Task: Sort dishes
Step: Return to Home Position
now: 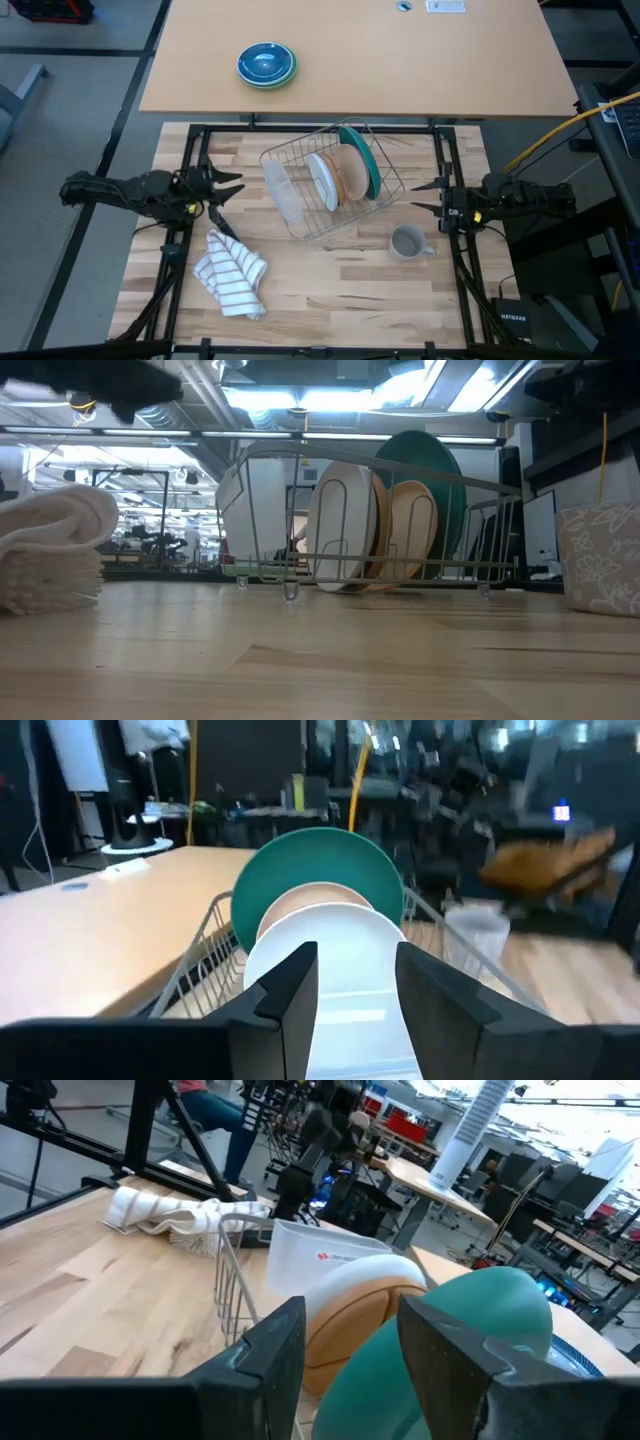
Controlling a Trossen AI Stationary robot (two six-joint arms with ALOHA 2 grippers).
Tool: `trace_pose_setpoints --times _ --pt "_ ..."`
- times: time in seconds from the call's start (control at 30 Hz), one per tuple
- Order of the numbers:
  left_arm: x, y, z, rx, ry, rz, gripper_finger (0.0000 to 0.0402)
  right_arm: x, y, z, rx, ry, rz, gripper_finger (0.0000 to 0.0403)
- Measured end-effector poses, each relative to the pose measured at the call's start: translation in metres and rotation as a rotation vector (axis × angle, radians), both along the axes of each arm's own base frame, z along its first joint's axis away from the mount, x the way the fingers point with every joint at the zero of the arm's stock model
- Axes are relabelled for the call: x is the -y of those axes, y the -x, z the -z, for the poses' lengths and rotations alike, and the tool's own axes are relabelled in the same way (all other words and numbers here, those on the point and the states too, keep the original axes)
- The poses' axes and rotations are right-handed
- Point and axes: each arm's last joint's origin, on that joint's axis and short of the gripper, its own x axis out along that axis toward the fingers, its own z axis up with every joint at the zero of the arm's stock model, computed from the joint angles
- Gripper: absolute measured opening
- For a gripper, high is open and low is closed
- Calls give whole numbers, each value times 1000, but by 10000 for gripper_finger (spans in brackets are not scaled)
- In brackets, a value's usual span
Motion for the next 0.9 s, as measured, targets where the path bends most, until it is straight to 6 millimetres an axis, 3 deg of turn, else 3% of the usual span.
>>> trace_pose_setpoints --times 0.2,0.5,0.8,0.9 --pt "-2 11 44 131 53 1 127 2 16 4 14 -10 2 166" --pt "-2 15 62 133 9 -6 127 5 21 7 -45 -18 72 166" --pt "-2 13 78 67 168 -6 127 6 17 14 -54 -101 134 166" --pt "-2 13 81 50 214 -7 127 5 12 26 -83 -146 150 166"
